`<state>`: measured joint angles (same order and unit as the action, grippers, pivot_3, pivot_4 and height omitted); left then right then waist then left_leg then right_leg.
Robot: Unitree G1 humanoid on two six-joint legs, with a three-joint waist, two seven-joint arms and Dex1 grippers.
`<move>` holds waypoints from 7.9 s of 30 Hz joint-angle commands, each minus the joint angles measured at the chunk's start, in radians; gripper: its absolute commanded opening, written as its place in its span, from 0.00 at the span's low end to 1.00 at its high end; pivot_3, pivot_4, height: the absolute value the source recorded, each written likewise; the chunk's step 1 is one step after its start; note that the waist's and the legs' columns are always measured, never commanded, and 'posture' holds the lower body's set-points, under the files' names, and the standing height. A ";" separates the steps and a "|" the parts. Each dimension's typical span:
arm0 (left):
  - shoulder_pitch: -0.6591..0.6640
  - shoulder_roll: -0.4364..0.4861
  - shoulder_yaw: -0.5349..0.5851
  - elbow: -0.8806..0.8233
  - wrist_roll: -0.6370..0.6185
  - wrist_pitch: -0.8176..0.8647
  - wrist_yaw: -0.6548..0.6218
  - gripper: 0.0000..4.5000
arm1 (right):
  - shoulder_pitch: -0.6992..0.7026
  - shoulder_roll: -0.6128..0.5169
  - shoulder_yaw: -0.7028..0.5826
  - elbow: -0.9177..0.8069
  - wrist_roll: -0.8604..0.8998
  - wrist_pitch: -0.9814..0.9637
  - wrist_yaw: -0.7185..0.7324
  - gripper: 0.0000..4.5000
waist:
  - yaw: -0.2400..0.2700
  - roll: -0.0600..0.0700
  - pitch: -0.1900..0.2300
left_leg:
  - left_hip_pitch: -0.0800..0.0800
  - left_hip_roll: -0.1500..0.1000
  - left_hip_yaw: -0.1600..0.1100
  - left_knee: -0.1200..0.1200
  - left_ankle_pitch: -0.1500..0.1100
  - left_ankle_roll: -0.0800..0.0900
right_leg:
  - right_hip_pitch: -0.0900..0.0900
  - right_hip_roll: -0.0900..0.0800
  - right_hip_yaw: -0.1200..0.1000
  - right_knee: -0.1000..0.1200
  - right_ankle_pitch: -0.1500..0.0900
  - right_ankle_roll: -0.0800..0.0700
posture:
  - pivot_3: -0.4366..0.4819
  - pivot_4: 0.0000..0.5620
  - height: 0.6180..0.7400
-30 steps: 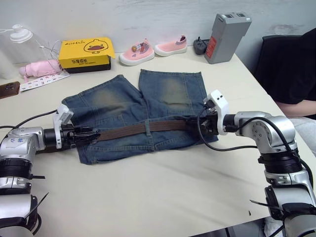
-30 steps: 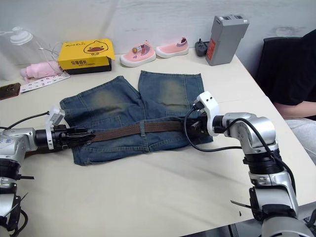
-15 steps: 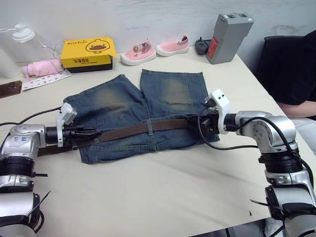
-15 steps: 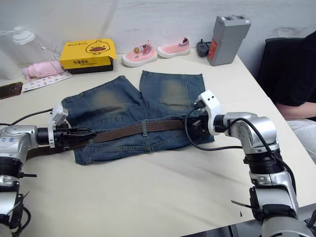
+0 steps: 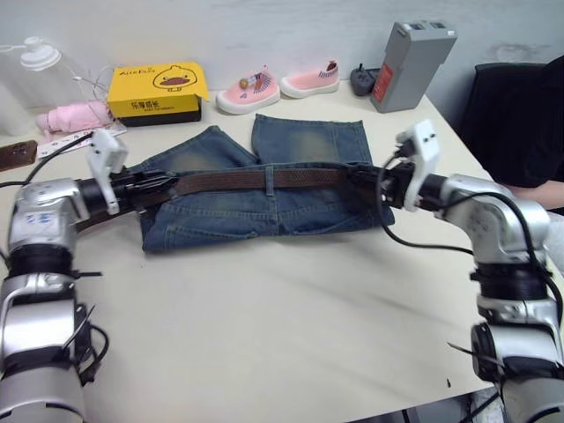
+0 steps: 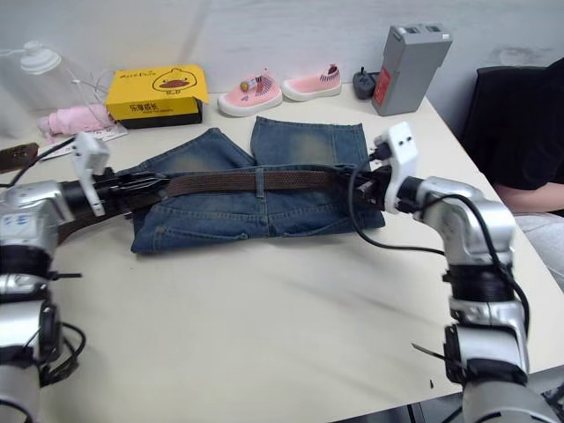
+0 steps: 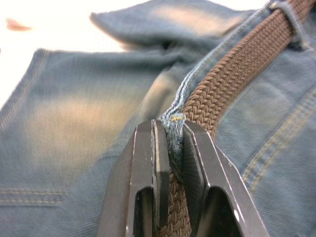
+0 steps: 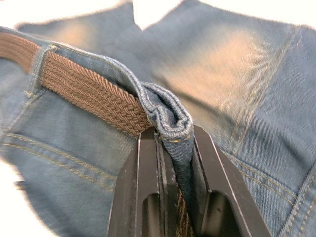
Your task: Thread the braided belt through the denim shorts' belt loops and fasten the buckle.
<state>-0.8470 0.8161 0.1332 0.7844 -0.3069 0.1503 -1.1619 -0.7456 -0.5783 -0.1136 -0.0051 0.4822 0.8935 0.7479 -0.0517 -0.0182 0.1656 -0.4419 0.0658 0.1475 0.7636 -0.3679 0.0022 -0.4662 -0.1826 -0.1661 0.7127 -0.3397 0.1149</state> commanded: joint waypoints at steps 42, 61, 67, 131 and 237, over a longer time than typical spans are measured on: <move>0.644 0.098 -0.059 -0.768 -0.074 0.311 0.086 1.00 | 0.140 -0.216 0.436 -0.123 -0.178 0.034 0.084 0.88 | 0.045 0.004 0.008 | 0.010 -0.001 0.010 -0.011 -0.003 0.005 | 0.006 0.001 0.002 -0.018 0.012 -0.001 | 0.48 0.27 0.42; 0.353 0.001 -0.309 -0.249 0.457 -0.144 0.431 0.13 | -0.007 0.035 0.426 0.272 -0.435 -0.162 -0.230 0.00 | 0.034 0.020 -0.034 | 0.046 0.005 0.003 -0.010 -0.001 0.002 | 0.036 -0.002 0.005 -0.016 0.012 -0.001 | 0.48 0.27 0.42; 0.182 -0.032 -0.383 -0.017 0.593 -0.275 0.598 0.13 | -0.098 0.099 0.394 0.454 -0.455 -0.260 -0.291 0.00 | 0.034 0.021 -0.034 | 0.043 0.001 0.003 -0.009 -0.001 0.002 | 0.032 -0.002 0.005 -0.014 0.012 -0.002 | 0.48 0.27 0.42; 0.815 -0.286 0.833 -0.856 -0.994 1.093 1.488 0.98 | 0.422 -0.013 0.178 -0.714 -0.006 -0.058 -0.108 0.99 | 0.078 0.010 0.007 | 0.003 -0.051 -0.091 -0.010 0.019 0.008 | 0.052 -0.034 -0.011 -0.007 -0.015 0.025 | 0.48 0.27 0.32; 0.736 -0.654 0.150 -1.395 -1.665 0.372 1.860 0.60 | 0.258 0.012 0.492 -0.223 -1.036 -1.198 -0.336 0.00 | 0.051 0.001 0.011 | -0.006 -0.046 -0.078 0.013 0.016 0.007 | 0.036 -0.025 0.008 0.013 -0.016 0.023 | 0.48 0.27 0.32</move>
<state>-0.1121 0.1666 0.2618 -0.5580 -1.9602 0.5314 0.6820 -0.4873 -0.5635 0.4160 -0.2166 -0.5449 -0.2688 0.4361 -0.0010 -0.0173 0.1768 -0.4478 0.0196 0.0686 0.7762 -0.3516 0.0087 -0.4307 -0.2069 -0.1580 0.7262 -0.3561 0.1374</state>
